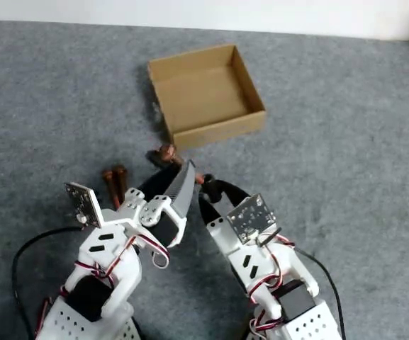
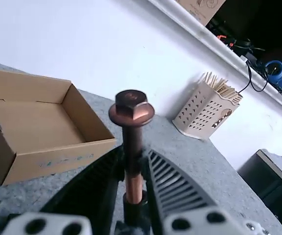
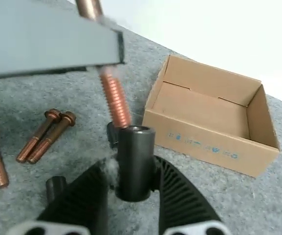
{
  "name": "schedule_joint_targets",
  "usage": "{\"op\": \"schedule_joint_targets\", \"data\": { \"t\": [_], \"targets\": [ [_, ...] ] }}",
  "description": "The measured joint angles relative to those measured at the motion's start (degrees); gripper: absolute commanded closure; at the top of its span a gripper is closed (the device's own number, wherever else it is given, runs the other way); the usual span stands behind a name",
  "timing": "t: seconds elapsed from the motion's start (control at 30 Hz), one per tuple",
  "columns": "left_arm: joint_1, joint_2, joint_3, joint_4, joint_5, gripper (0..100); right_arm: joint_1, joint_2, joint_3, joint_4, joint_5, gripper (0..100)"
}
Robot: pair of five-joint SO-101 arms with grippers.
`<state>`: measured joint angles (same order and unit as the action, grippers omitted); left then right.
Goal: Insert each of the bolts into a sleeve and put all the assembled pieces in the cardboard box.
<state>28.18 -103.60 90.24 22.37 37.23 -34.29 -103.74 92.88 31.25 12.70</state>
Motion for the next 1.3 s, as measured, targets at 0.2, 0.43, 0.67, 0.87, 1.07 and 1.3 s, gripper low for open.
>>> {"op": "schedule_joint_targets", "data": {
  "t": [0.2, 0.43, 0.67, 0.87, 1.07, 1.3],
  "targets": [
    [0.1, 0.1, 0.0, 0.0, 0.0, 100, -1.0, -0.1, -0.1, 0.0, 0.0, 99.4],
    [0.1, 0.1, 0.0, 0.3, 0.2, 100, -1.0, -0.1, -0.1, 0.0, 0.0, 99.4],
    [2.5, -0.3, 0.0, 7.3, 0.0, 100, -1.3, 0.0, 0.0, 0.1, 0.0, 99.4],
    [3.1, -0.6, 1.2, 8.4, 0.0, 100, -1.3, 0.0, 0.0, 0.1, 0.0, 99.4],
    [3.2, -0.7, 2.3, 8.1, -1.1, 93, -1.3, 0.0, 0.1, 0.2, 0.0, 99.4],
    [1.2, -0.1, 2.5, 8.8, -1.1, 63, -1.0, 0.0, 0.0, 0.1, 0.0, 99.4]
  ]
}}
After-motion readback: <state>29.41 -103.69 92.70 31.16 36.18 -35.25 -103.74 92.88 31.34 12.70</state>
